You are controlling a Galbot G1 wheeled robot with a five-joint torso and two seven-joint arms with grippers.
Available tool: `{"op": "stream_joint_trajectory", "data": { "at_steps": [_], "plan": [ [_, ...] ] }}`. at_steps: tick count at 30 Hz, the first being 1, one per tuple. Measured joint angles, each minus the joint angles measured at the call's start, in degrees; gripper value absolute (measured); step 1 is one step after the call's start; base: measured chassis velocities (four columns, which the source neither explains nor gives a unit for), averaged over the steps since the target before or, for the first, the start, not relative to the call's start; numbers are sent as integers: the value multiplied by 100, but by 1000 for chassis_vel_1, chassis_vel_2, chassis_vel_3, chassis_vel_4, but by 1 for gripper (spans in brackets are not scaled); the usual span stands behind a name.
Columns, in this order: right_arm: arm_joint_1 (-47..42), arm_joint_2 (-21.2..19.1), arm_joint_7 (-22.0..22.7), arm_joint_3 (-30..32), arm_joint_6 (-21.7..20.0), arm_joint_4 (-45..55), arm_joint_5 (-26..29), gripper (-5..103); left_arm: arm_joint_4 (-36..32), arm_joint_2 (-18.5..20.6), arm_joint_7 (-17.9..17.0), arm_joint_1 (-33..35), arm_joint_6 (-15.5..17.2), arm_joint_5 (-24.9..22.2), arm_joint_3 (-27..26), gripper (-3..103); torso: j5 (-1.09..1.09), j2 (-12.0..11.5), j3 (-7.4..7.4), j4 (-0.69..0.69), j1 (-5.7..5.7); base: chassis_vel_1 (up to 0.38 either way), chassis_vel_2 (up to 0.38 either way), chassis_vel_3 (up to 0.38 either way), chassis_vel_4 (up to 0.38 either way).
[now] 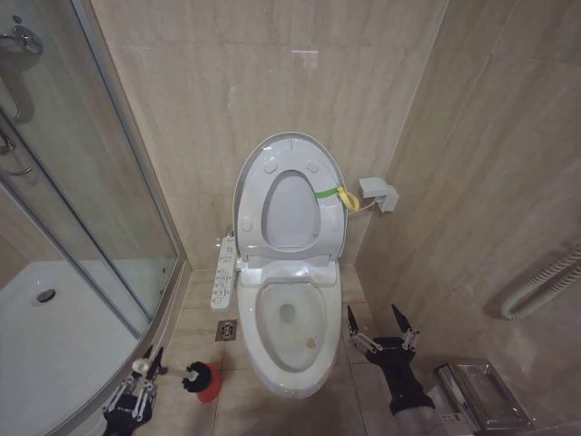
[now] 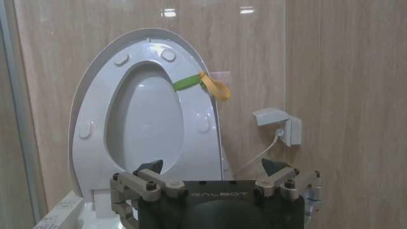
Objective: Open the toilet lid, clean the toilet bowl with a toilet brush, close the toilet lid, and flush.
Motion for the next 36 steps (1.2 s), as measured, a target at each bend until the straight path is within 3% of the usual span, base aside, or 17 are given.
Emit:
{"op": "stream_joint_trajectory", "data": {
  "at_steps": [9,17,21,29,36],
  "plan": [
    [0,0,0,0,0,0,0,100,-921,195,-88,155,392,-87,-4,23,-1,0,0,2,0,0,0,0,0],
    [0,-1,0,0,0,0,0,100,-1481,639,-374,-397,1219,-336,159,23,-1,0,0,0,0,0,0,0,0],
    [0,0,0,0,0,0,0,100,-1470,954,-486,-737,1529,-551,236,23,-1,0,0,1,0,0,0,0,0],
    [0,0,0,0,0,0,0,100,-1040,1450,-517,-1268,1708,-863,472,22,-2,0,1,1,0,0,0,0,0],
    [0,0,0,0,0,0,0,100,-685,1879,-324,-1983,1879,-1327,834,22,-1,0,1,0,1,0,0,0,0]
  ]
}}
